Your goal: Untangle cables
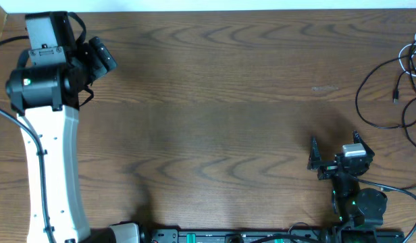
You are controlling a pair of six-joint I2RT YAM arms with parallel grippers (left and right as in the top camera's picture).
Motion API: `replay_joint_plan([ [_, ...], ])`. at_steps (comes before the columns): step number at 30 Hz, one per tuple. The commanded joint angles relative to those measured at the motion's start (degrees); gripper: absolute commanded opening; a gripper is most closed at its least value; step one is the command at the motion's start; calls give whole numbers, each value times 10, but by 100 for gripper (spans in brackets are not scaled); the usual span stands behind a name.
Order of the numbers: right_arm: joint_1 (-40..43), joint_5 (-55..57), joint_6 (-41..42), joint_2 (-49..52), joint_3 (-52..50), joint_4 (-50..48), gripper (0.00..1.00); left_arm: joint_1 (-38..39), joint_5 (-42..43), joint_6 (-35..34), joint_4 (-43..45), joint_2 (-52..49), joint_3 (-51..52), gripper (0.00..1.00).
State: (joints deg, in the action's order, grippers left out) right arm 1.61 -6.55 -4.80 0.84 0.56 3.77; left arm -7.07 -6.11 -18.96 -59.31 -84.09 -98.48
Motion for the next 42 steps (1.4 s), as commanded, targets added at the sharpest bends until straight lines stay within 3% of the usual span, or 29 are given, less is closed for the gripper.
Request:
replay_joint_plan([
  [1,3,2,7,-5,-2,1,99,-2,-3,11,19,58,32,98],
  [15,3,2,7,-5,-2,1,99,-2,82,18,443,408,551,98],
  [21,3,2,7,-5,-2,1,99,2,132,80,595,529,740,98],
  [31,3,2,7,-5,-2,1,99,4,130,143,659,710,926,98],
  [42,3,2,7,-5,-2,1,99,16,128,188,625,807,982,98],
])
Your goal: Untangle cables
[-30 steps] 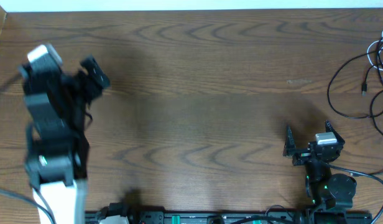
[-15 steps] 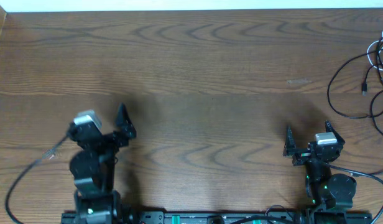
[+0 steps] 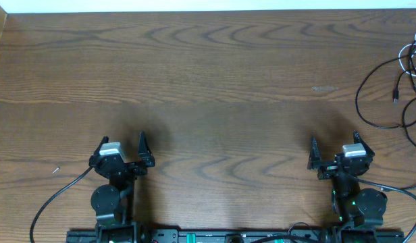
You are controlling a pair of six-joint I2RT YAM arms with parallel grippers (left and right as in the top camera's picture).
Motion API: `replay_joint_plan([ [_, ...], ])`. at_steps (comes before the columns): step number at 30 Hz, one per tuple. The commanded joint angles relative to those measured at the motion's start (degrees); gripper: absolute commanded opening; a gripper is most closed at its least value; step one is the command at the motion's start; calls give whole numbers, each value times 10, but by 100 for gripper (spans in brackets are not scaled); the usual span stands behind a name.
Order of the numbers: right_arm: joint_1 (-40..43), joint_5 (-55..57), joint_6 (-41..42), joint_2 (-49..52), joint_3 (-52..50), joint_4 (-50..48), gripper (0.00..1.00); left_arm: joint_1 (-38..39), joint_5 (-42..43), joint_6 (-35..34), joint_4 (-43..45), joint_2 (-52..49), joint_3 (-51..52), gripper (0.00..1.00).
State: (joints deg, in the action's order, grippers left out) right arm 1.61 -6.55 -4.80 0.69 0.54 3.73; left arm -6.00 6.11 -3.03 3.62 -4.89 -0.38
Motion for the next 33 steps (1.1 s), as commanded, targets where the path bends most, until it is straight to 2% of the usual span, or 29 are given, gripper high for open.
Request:
replay_joint_plan([
  [1,3,2,7,-4,-2,2,99,6,5,37,-8,19,2,98],
  [8,3,2,7,-4,-2,1,99,7,2,56,-74,47,2,98],
  [33,3,2,7,-4,-2,2,99,7,3,56,-72,47,2,98],
])
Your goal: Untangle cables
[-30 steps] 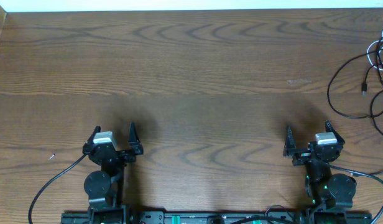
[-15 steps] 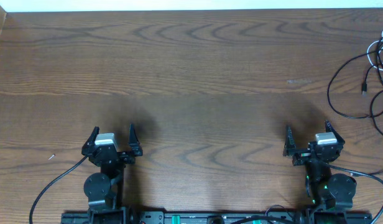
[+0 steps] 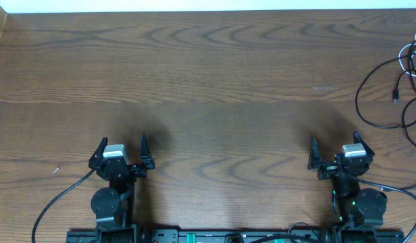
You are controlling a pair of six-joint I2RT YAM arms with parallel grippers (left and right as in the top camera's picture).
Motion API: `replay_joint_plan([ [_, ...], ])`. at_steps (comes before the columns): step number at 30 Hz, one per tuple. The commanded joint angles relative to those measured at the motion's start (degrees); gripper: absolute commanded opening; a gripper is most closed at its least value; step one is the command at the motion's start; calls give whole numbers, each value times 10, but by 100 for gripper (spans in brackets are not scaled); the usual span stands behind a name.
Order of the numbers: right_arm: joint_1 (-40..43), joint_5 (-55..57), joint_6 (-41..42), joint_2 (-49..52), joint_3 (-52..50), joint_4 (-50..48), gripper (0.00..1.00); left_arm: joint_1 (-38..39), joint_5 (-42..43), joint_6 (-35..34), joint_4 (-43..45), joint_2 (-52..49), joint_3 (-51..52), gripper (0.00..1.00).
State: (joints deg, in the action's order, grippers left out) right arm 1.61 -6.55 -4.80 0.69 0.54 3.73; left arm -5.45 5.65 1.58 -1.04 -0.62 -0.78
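Black cables [image 3: 397,88] lie in loose loops at the table's far right edge, partly cut off by the frame, with a small plug end [image 3: 395,96] showing among them. My left gripper [image 3: 121,146] rests open near the front left, nothing between its fingers. Near the front right my right gripper [image 3: 334,144] also stands open and empty, well short of the cables.
The brown wooden table [image 3: 208,88] fills the view. A white strip runs along its back edge. Each arm's own cable trails from its base at the front. A tiny pale speck [image 3: 56,170] lies near the left front.
The left arm has shifted very slightly at its resting place near the front left. The right arm and the cables have not moved.
At first the left arm reached far over the back left corner of the table. It was then back at the front left with its gripper open, and it stays there now. The right arm and the cables stayed where they were throughout.
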Motion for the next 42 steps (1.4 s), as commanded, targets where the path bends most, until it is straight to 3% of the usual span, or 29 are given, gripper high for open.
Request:
replay_joint_plan([
  [1,3,2,7,-4,-2,1,99,2,8,10,-26,4,5,98],
  [42,3,2,7,-4,-2,1,99,2,8,10,-26,4,5,98],
])
